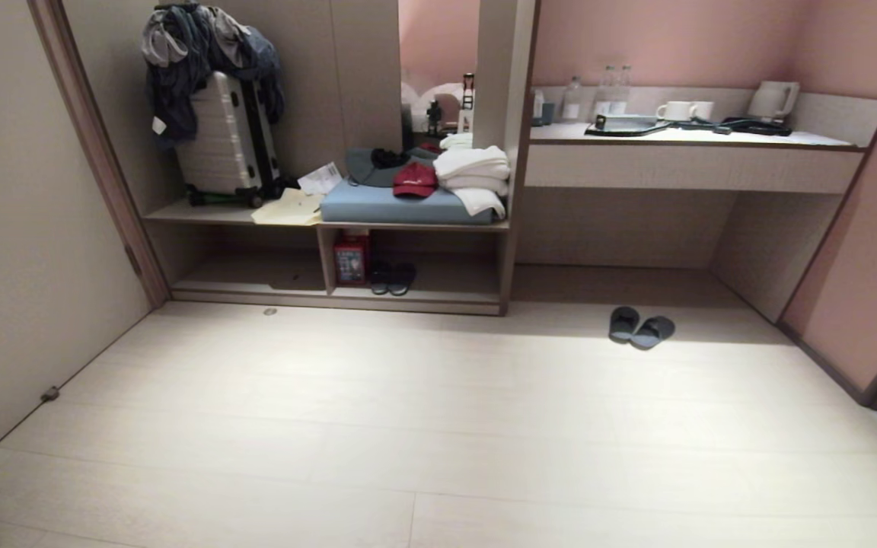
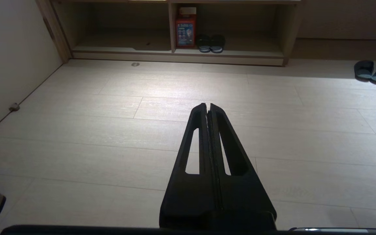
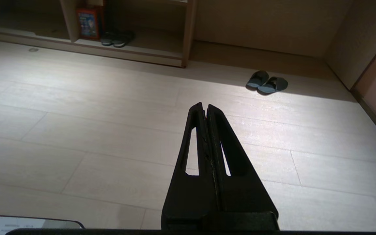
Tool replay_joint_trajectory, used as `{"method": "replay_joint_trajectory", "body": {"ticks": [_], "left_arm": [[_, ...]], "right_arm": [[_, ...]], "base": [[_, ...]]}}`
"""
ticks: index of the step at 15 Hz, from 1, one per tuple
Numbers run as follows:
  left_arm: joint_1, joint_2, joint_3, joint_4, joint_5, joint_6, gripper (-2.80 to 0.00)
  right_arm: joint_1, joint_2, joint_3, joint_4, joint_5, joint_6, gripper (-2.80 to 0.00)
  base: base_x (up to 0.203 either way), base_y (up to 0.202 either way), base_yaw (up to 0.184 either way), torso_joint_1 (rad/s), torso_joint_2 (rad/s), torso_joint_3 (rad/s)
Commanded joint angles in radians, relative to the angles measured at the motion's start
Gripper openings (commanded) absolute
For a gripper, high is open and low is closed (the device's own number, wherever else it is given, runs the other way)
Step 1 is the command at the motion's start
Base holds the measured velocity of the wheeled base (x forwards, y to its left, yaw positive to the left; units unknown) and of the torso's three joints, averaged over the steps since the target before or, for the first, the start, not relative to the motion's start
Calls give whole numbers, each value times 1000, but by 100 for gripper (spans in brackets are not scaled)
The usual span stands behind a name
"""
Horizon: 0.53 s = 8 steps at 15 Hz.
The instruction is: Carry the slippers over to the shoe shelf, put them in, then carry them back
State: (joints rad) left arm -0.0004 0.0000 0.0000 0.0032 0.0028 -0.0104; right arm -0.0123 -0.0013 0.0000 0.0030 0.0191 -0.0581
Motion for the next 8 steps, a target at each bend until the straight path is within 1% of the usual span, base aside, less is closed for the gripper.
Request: {"method": "replay_joint_trajectory", "body": {"ticks": [1, 4, 6, 8], "left_arm": [[0, 0, 0, 0, 0, 0, -280], [-1, 0, 0, 0, 0, 0, -280], [0, 0, 0, 0, 0, 0, -280], [-1, 0, 0, 0, 0, 0, -280]], "right_arm": [[0, -2, 0, 0, 1, -2, -280], [0, -2, 0, 0, 1, -2, -280], [0, -2, 0, 0, 1, 0, -280], [0, -3, 0, 0, 1, -1, -280]], "base": [[-200, 0, 0, 1, -1, 4], [-196, 0, 1, 2, 3, 2], [-152, 0, -1, -3, 2, 1], [0, 0, 0, 0, 0, 0]]}}
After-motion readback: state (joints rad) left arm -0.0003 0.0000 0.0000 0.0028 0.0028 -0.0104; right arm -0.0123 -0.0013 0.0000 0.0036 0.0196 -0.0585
